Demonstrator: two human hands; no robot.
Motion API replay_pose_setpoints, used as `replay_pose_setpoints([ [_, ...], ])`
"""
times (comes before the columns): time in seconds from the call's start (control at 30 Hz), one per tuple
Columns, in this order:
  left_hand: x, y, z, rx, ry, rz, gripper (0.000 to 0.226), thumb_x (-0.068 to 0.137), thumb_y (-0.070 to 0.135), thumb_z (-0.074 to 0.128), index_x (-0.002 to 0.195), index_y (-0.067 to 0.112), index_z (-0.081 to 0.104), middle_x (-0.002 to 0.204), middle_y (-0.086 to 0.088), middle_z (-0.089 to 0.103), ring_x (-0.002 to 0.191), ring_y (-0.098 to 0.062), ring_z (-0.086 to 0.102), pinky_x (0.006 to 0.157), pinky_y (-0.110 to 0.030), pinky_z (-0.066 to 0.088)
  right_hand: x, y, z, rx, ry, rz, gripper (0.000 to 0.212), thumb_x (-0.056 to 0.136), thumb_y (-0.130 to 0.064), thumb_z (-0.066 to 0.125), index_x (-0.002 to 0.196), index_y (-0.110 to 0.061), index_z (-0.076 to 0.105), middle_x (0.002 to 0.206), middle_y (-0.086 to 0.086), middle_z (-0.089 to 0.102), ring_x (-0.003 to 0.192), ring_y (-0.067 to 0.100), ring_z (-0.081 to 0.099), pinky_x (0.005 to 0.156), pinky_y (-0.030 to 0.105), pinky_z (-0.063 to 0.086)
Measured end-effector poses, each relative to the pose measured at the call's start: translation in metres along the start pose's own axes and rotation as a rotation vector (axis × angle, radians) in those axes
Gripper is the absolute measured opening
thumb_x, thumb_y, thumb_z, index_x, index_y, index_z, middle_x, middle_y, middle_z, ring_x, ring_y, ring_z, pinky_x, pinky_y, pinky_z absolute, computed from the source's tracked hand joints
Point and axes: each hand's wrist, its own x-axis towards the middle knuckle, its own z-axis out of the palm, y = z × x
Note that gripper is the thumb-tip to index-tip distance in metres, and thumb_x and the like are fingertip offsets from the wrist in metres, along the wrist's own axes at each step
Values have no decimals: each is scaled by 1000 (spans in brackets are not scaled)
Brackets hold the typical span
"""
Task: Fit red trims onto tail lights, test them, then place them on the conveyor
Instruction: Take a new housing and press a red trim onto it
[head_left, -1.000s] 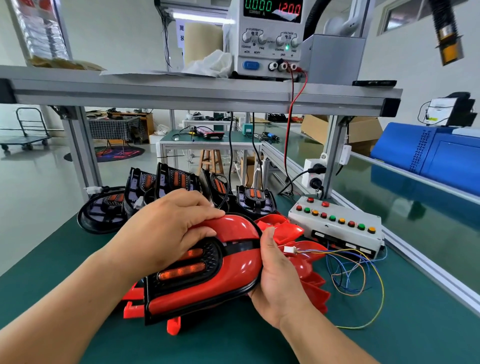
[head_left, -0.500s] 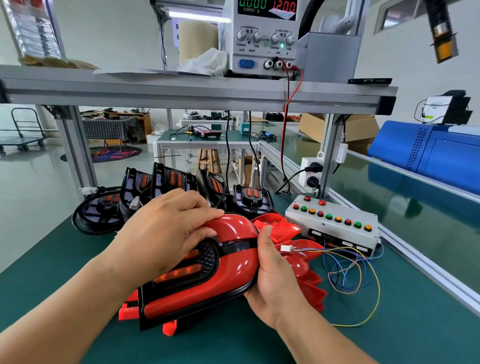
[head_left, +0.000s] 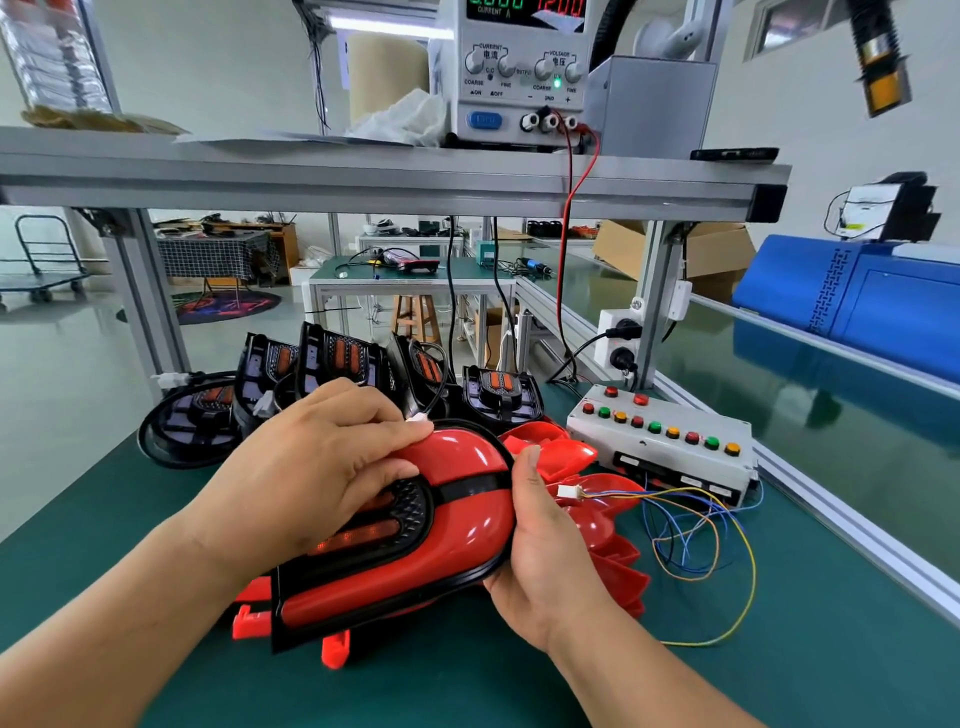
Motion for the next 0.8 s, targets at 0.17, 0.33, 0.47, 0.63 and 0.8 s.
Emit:
replay_pose_setpoints([
  [0.17, 2, 2, 3, 90, 0, -18, 48, 93, 45, 39, 118, 22, 72, 107, 3, 65, 95, -24, 61, 78, -40, 55, 1, 0, -1, 32, -27, 0, 81, 81, -65, 46, 145, -16, 41, 117, 19, 70, 106, 38, 67, 90, 49, 56],
  [0.33, 0, 4, 5, -34, -122, -119, 44, 100, 53, 21, 137, 54, 44, 136, 20, 48, 115, -8, 56, 81, -26, 51, -1, 0, 0, 27, -76, -74, 74, 81, -62, 55, 136, -13, 49, 126, 21, 64, 115, 42, 62, 98, 62, 47],
  [0.47, 3, 1, 8, -83, -172, -111, 47, 94, 58, 17, 138, 61, 33, 133, 31, 47, 114, 1, 53, 83, -23, 49, -2, -2, 1, 28, -57, -82, 66, 81, -56, 62, 130, -13, 57, 122, 21, 66, 112, 43, 63, 98, 63, 46],
  [0.63, -11, -6, 12, -432, 184, -535, 48, 88, 59, 35, 135, 53, 46, 124, 25, 56, 124, -2, 48, 99, -21, 36, -2, -6, 3, 92, -28, -147, 66, 75, -50, 69, 129, -12, 59, 121, 22, 66, 112, 42, 63, 97, 63, 46],
  [0.8, -19, 19, 27, -1259, 313, -946, 32, 85, 55, 50, 115, 50, 58, 101, 3, 75, 94, -23, 73, 67, -33, 60, -2, -5, 4, 86, -17, -191, 68, 76, -49, 68, 131, -11, 56, 125, 22, 64, 116, 42, 61, 99, 63, 45],
])
